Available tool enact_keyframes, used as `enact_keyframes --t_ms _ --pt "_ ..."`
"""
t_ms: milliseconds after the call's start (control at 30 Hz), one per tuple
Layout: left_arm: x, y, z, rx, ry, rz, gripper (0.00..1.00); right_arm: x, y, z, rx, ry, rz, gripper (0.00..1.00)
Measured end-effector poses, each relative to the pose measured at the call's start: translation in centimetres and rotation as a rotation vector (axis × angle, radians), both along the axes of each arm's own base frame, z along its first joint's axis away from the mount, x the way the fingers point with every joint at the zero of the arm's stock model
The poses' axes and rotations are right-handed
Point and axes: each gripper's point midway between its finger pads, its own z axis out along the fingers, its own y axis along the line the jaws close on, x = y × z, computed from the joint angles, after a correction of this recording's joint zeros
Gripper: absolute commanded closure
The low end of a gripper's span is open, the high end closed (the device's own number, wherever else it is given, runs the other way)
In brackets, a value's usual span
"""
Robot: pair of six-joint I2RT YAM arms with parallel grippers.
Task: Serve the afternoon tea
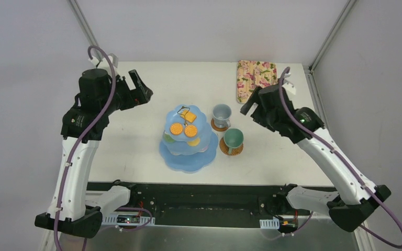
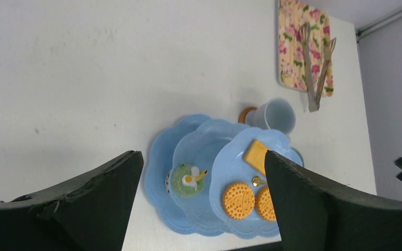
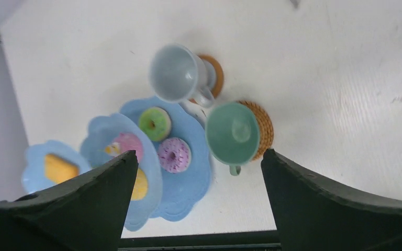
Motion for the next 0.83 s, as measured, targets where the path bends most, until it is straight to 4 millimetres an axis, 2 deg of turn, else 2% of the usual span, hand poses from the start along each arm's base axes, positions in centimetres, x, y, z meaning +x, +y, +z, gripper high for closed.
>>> enact_keyframes --t_ms 100,167,267,300,433,500,667,833 --pt "0.5 0.7 3.8 0.023 -0.091 0.024 0.08 0.7 -1.1 6.2 -0.017 -0.157 0.022 0.01" --pt "0.4 1.2 6.1 0.038 -0.154 0.041 0.06 0.8 -1.8 9.8 -0.024 -0.245 0.025 0.00" --pt "-0.2 2.2 11.0 0.064 -0.292 0.069 0.02 0.7 -3.4 15.4 -0.035 -0.384 0.010 0.00" --pt "-0.3 2.4 11.8 0.069 -0.318 0.074 0.01 0.6 -4.0 17.2 -0.036 -0.429 0.000 0.00" --pt "-1.5 3.5 16.0 0.104 -0.455 0.108 0.01 -0.7 -6.7 22.9 -0.039 -0.581 -0.054 0.00" --pt "-2.1 4.2 17.7 0.119 -0.515 0.133 0.01 -1.5 -8.1 25.0 -0.042 -0.643 -0.083 0.00" --pt "-3.5 5.3 19.9 0.136 -0.606 0.178 0.01 -3.2 -10.5 28.5 -0.041 -0.749 -0.125 0.00" --pt "-4.4 5.9 20.9 0.145 -0.649 0.198 0.01 -3.5 -11.3 29.0 -0.052 -0.773 -0.153 0.00"
